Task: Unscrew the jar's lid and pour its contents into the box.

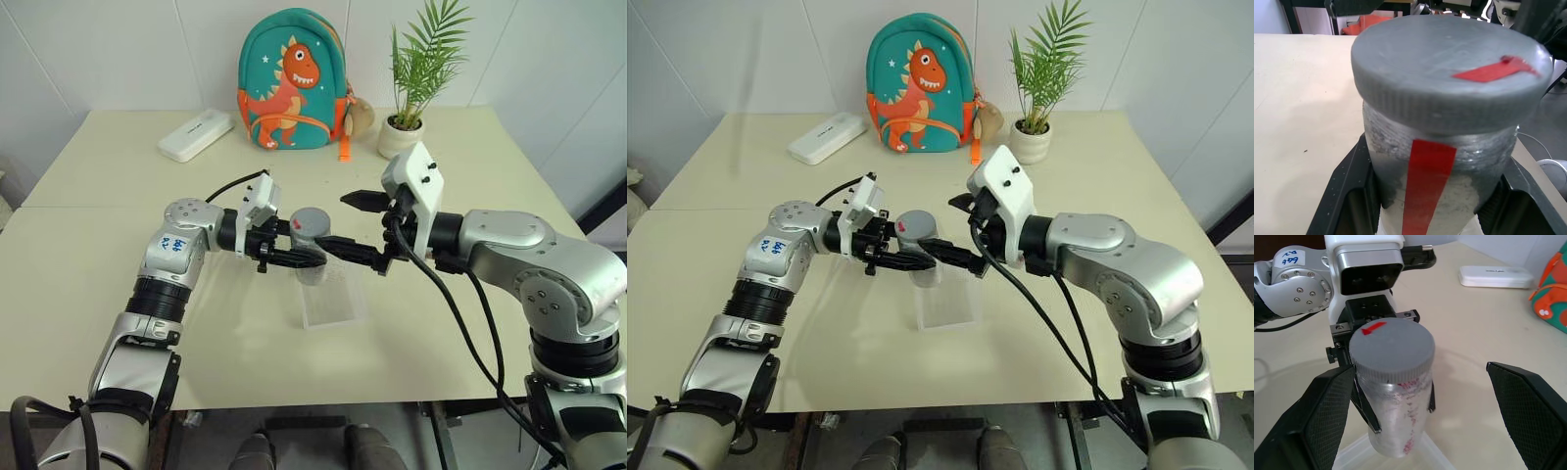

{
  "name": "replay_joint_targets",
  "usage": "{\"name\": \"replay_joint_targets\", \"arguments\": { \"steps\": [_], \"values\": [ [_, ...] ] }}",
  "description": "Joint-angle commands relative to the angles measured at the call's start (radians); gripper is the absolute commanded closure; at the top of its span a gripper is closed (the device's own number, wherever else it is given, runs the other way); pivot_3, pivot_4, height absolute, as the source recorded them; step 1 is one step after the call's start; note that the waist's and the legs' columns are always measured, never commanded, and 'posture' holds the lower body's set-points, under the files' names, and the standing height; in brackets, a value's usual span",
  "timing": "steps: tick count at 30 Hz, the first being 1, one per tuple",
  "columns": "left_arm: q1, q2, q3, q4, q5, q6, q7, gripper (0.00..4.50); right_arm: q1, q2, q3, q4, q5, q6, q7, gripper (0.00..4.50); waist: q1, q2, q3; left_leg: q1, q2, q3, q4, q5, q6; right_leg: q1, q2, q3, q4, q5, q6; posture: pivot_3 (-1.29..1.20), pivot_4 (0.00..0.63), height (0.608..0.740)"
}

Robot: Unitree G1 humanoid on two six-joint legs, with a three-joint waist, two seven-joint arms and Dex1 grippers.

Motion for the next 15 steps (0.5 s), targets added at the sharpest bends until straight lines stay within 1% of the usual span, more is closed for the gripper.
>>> {"name": "replay_joint_targets", "arguments": {
  "steps": [1, 11, 15],
  "values": [
    [-0.04, 0.003, 0.003, -0.018, -0.009, -0.016, -0.012, 2.41, 0.006, -0.036, -0.059, -0.035, 0.01, 0.006, -0.005, 0.02, 0.001, 0.0, 0.0, 0.0, 0.0, 0.0, 0.0, 0.0, 0.0, 0.0, 0.0, 0.0, 0.0, 0.0, 0.0, 0.0, 0.15, 0.74],
    [-0.048, 0.001, 0.003, -0.005, -0.005, -0.021, -0.014, 2.41, 0.02, -0.087, -0.081, -0.059, 0.048, 0.03, 0.011, 0.02, 0.002, 0.0, 0.0, 0.0, 0.0, 0.0, 0.0, 0.0, 0.0, 0.0, 0.0, 0.0, -0.001, 0.0, 0.0, 0.0, 0.15, 0.74],
    [-0.053, -0.001, 0.002, 0.002, -0.004, -0.027, -0.018, 2.41, 0.002, -0.088, -0.096, -0.056, 0.066, 0.031, 0.005, 0.02, 0.002, 0.0, 0.0, 0.0, 0.0, 0.0, 0.0, 0.0, 0.0, 0.0, 0.0, 0.0, -0.001, 0.0, 0.0, 0.0, 0.15, 0.74]
  ]
}}
